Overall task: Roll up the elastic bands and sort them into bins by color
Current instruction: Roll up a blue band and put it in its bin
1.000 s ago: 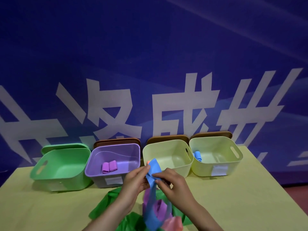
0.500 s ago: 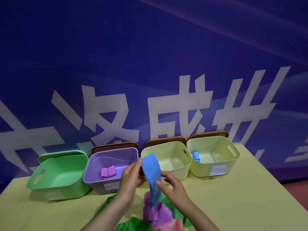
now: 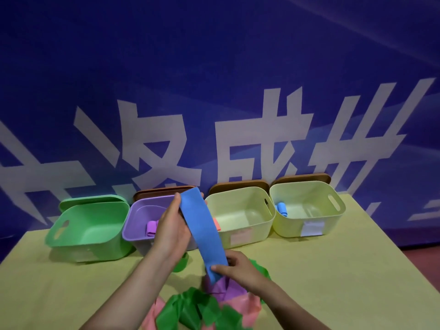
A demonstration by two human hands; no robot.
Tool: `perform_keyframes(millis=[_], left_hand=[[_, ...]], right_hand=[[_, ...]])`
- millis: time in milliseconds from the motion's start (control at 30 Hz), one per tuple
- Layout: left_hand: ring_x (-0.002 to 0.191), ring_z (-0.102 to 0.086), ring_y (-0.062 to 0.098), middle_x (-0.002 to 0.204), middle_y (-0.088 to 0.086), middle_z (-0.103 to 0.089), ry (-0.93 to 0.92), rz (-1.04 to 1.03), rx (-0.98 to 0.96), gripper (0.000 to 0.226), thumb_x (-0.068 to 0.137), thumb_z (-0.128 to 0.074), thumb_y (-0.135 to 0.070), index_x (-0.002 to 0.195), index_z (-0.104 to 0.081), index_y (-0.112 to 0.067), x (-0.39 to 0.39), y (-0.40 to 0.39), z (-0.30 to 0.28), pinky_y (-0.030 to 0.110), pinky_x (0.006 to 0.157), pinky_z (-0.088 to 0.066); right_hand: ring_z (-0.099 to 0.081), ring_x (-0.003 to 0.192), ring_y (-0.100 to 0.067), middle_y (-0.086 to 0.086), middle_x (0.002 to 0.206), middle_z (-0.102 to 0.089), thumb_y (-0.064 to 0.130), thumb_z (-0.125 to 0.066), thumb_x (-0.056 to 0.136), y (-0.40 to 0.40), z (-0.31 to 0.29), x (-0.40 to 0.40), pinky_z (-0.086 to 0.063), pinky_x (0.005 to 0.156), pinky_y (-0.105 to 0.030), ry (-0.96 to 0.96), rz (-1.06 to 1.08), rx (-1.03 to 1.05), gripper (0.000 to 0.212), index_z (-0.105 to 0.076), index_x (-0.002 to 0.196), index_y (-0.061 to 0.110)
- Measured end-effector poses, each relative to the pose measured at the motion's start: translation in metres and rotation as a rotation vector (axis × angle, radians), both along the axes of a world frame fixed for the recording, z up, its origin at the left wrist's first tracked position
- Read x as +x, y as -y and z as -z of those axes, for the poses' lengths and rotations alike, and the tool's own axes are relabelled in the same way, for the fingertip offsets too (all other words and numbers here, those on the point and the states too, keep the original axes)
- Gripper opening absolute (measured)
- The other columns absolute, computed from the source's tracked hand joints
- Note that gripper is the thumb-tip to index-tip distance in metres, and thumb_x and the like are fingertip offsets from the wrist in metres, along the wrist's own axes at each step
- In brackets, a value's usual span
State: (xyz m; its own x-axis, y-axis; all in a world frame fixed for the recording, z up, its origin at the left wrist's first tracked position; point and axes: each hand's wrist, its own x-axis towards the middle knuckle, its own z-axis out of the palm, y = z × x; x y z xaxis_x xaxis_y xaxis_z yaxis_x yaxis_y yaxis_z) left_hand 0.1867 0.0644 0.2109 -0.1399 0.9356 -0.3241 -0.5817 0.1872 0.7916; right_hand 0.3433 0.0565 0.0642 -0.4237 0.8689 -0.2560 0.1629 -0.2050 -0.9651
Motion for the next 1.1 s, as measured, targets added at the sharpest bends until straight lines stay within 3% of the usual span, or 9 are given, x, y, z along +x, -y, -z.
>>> perform_keyframes(millis=[100, 267, 500, 633, 700, 767, 867, 967, 1100], left_hand=[[0.08, -0.07, 0.013, 0.091, 0.004, -0.073, -0.005, -0.092, 0.067, 0.041, 0.103, -0.031, -0.037, 0.1, -0.064, -0.012, -0.019, -0.005, -0.001, 0.028, 0.07, -0.056], [0.093, -0.058, 0.009, 0.1, 0.0, -0.061, 0.078, -0.261, 0.092, 0.034, 0.105, -0.023, -0.028, 0.101, -0.054, -0.014, -0.048, -0.01, 0.002, 0.026, 0.085, -0.045], [0.099, -0.062, 0.011, 0.109, 0.001, -0.064, 0.028, -0.377, 0.023, 0.035, 0.104, -0.031, -0.037, 0.113, -0.057, -0.015, -0.074, -0.012, 0.018, 0.03, 0.088, -0.048], [0.098, -0.06, 0.011, 0.103, -0.001, -0.065, 0.024, -0.318, 0.02, 0.03, 0.104, -0.033, -0.033, 0.106, -0.059, -0.018, -0.051, -0.007, 0.012, 0.027, 0.074, -0.049], [0.091, -0.063, 0.01, 0.095, -0.001, -0.068, -0.01, -0.255, 0.031, 0.031, 0.104, -0.032, -0.032, 0.103, -0.06, -0.018, -0.036, -0.005, 0.01, 0.028, 0.075, -0.049], [0.083, -0.067, 0.01, 0.086, 0.0, -0.072, -0.066, -0.15, 0.034, 0.033, 0.103, -0.034, -0.032, 0.104, -0.062, -0.015, -0.02, -0.002, 0.009, 0.029, 0.075, -0.05], [0.082, -0.07, 0.016, 0.089, 0.007, -0.074, -0.161, -0.038, 0.02, 0.036, 0.101, -0.039, -0.033, 0.101, -0.066, -0.009, -0.002, 0.002, 0.008, 0.034, 0.08, -0.053], [0.089, -0.067, 0.023, 0.091, 0.007, -0.072, -0.329, -0.05, 0.025, 0.033, 0.1, -0.043, -0.036, 0.102, -0.067, -0.014, 0.008, 0.006, 0.012, 0.037, 0.083, -0.05], [0.084, -0.055, 0.002, 0.09, -0.01, -0.061, -0.603, -0.15, 0.094, 0.019, 0.101, -0.041, -0.032, 0.097, -0.059, -0.027, 0.018, 0.018, 0.01, 0.021, 0.072, -0.045]], right_hand=[[-0.06, 0.068, -0.002, 0.011, 0.071, -0.069, 0.022, -0.071, 0.085, 0.003, 0.0, 0.003, -0.045, 0.069, -0.019, 0.064, -0.011, -0.035, 0.009, -0.072, 0.078, 0.017], [-0.056, 0.069, -0.02, -0.01, 0.073, -0.062, 0.052, -0.076, 0.061, -0.008, 0.002, 0.022, -0.041, 0.068, -0.031, 0.051, 0.099, -0.032, 0.051, -0.069, 0.078, 0.004], [-0.053, 0.055, -0.005, 0.009, 0.055, -0.058, 0.013, -0.07, 0.086, -0.01, -0.008, 0.05, -0.042, 0.059, -0.016, 0.123, 0.105, 0.043, 0.028, -0.061, 0.06, 0.017], [-0.051, 0.06, -0.003, 0.009, 0.062, -0.059, 0.019, -0.065, 0.089, -0.009, 0.003, 0.062, -0.042, 0.063, -0.027, 0.353, 0.002, 0.194, 0.02, -0.064, 0.07, 0.015], [-0.056, 0.076, -0.005, 0.009, 0.08, -0.063, 0.025, -0.063, 0.089, -0.008, 0.008, 0.065, -0.047, 0.076, -0.03, 0.583, -0.149, 0.344, 0.011, -0.07, 0.089, 0.017], [-0.058, 0.098, -0.008, 0.005, 0.106, -0.065, 0.028, -0.062, 0.09, -0.008, 0.005, 0.062, -0.046, 0.087, -0.026, 0.644, -0.202, 0.414, 0.026, -0.067, 0.114, 0.019], [-0.056, 0.106, -0.002, 0.004, 0.12, -0.061, 0.032, -0.063, 0.09, -0.006, -0.021, 0.044, -0.045, 0.087, -0.019, 0.449, -0.126, 0.446, 0.041, -0.057, 0.129, 0.022], [-0.059, 0.101, -0.001, 0.009, 0.11, -0.063, 0.041, -0.059, 0.086, -0.008, -0.053, 0.02, -0.046, 0.082, -0.015, 0.173, 0.053, 0.521, 0.043, -0.058, 0.126, 0.025], [-0.059, 0.082, -0.007, 0.01, 0.09, -0.064, 0.039, -0.058, 0.082, -0.008, -0.101, -0.005, -0.048, 0.073, -0.019, -0.09, 0.287, 0.582, 0.029, -0.064, 0.11, 0.03]])
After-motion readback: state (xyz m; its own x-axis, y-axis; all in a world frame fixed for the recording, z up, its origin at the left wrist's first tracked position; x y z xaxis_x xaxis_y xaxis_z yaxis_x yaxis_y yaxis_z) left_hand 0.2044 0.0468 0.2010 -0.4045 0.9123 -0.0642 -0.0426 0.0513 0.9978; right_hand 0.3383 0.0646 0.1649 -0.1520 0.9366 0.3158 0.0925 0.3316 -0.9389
